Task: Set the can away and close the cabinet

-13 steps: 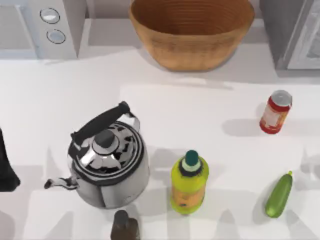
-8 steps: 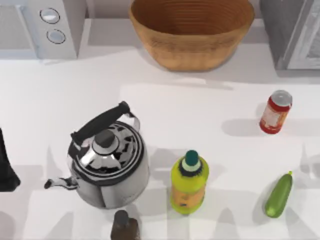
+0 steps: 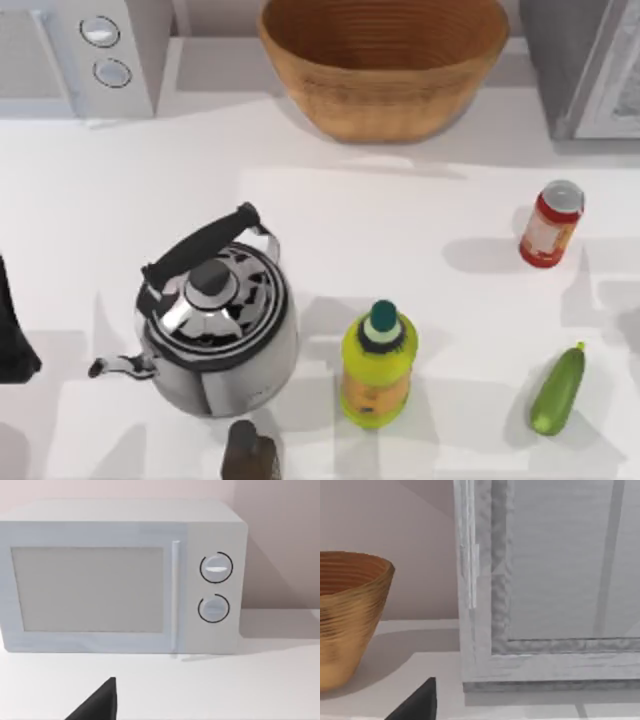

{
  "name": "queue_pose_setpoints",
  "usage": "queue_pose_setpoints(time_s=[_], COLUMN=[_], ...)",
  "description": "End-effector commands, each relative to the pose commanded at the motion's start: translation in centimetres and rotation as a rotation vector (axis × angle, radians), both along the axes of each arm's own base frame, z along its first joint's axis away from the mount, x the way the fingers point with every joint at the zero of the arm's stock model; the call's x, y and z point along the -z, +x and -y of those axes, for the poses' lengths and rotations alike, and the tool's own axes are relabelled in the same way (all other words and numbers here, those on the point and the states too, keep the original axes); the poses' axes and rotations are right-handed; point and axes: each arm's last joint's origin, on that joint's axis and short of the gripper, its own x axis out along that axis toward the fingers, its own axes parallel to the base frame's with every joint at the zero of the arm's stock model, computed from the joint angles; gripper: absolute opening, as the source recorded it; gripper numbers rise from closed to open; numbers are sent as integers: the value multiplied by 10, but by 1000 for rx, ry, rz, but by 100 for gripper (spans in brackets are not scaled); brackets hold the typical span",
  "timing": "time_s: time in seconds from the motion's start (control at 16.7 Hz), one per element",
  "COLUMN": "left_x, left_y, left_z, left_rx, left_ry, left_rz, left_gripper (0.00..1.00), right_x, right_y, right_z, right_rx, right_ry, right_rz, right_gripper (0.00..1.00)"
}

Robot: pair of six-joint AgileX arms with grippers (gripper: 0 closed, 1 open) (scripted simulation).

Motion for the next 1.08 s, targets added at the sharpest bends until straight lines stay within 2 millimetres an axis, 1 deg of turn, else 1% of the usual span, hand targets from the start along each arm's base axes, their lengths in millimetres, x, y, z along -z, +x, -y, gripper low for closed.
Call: queue_pose_setpoints(time_s=[0.12,0.24,0.36,0.54,0.66,0.84,0.96,1.08], left_x=[0,0,0,0,0,0,0,0], left_y=[0,0,0,0,0,0,0,0], left_z=[0,0,0,0,0,0,0,0], left_rx=[0,0,0,0,0,0,0,0], left_ry=[0,0,0,0,0,0,0,0], left_rz=[0,0,0,0,0,0,0,0], left_gripper=[100,100,100,100,100,100,100,100], right_x=[1,8,21,46,67,98,114,126], right_y=[19,38,54,72,78,82,82,80], right_z=[-9,-21,-35,-55,-67,-80,-86,-89], right_rx=[-2,-7,-13,-21,-24,-25,-23,-18], right_ry=[5,8,10,9,6,-1,-5,-8], right_rz=[-14,-30,-47,-78,-102,-138,-153,-162], right_gripper=[100,100,100,100,100,100,100,100])
